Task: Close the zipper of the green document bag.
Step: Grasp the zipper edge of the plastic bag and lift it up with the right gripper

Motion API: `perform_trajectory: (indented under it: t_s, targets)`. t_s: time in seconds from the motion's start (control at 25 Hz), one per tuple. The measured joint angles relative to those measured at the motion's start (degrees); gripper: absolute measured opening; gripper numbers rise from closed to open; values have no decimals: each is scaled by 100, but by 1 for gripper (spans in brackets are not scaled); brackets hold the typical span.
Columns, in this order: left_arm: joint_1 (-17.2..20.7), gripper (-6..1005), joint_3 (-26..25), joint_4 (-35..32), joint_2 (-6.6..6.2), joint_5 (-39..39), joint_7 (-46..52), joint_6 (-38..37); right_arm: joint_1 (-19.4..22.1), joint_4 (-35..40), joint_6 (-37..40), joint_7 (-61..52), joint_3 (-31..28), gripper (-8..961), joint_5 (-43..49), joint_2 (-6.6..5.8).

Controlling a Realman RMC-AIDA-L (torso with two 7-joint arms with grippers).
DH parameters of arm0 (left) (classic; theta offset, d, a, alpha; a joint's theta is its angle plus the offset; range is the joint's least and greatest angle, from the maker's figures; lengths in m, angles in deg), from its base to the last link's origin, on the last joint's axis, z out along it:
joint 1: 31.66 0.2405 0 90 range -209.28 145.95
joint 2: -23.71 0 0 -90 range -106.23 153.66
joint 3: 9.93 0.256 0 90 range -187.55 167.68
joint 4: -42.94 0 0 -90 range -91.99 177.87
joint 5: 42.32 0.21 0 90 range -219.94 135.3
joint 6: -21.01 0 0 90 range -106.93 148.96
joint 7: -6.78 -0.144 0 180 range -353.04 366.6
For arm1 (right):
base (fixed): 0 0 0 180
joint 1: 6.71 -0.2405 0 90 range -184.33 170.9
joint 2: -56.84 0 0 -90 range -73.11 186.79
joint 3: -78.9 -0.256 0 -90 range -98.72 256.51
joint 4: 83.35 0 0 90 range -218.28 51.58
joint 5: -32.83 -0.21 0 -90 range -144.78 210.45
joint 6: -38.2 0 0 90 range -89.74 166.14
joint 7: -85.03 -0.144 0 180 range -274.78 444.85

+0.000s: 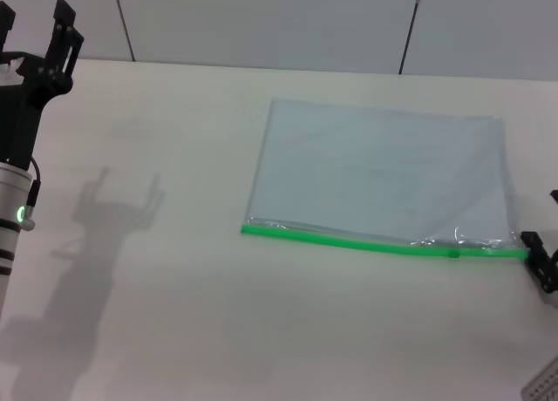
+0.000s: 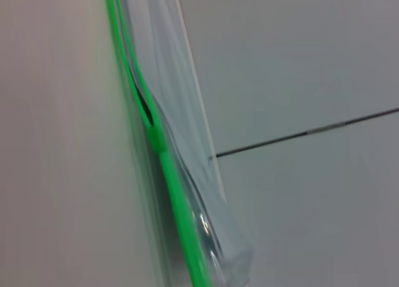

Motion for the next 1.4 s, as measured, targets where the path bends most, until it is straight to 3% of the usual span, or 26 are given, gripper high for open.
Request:
perform_trajectory:
  t_s: [1.2, 1.4]
  targets:
    - [-24, 769, 0, 9, 0, 0, 0, -8, -328, 527, -139, 390, 857, 814, 2, -10]
    - [-27, 769, 0, 9, 0, 0, 0, -8, -371, 676, -265, 583, 865, 681, -29, -11]
